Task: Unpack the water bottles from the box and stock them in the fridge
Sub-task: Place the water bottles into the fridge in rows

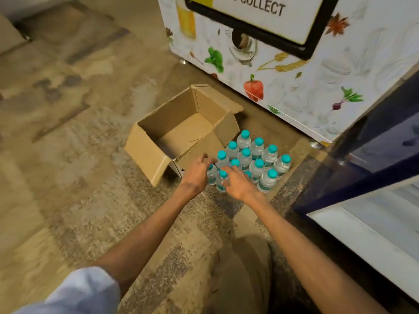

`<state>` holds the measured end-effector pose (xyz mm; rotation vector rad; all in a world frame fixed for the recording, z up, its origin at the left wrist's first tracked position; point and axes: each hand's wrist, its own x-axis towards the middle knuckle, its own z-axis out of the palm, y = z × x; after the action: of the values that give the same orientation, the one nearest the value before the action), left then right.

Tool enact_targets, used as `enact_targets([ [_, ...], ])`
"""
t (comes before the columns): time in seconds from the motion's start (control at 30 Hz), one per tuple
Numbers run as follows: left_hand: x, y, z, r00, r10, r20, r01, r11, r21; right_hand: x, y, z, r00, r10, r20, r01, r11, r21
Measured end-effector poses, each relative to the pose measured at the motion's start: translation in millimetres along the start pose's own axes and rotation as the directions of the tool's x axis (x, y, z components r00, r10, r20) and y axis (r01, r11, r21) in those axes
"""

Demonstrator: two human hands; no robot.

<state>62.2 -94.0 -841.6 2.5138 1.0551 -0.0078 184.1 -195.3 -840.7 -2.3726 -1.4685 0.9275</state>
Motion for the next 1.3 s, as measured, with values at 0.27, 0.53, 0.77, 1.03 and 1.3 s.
enact_targets([
  [0.27,6,-1,25,0.999,0.016,0.040,-0.022,0.989,0.144,10,-6,20,0.996,0.011,-0.086,-0.021,0.993,-0.114],
  [0.53,-26,-6,24,0.994,0.064,0.088,-0.076,0.988,0.135,-19,0,23,0.997,0.003,-0.071,-0.012,0.992,-0.127],
  [0.77,-76,19,3,0.985,0.142,0.096,-0.152,0.983,0.106,-88,17,8,0.996,-0.012,-0.087,0.013,1.000,0.008],
  [1.03,-125,101,-31,0.950,0.311,0.011,-0.309,0.947,-0.087,-202,45,-50,0.962,0.048,-0.267,-0.013,0.991,0.131],
  [1.3,-164,213,-68,0.784,0.576,-0.232,-0.619,0.754,-0.220,-346,79,-109,0.825,0.131,-0.550,-0.020,0.979,0.203],
])
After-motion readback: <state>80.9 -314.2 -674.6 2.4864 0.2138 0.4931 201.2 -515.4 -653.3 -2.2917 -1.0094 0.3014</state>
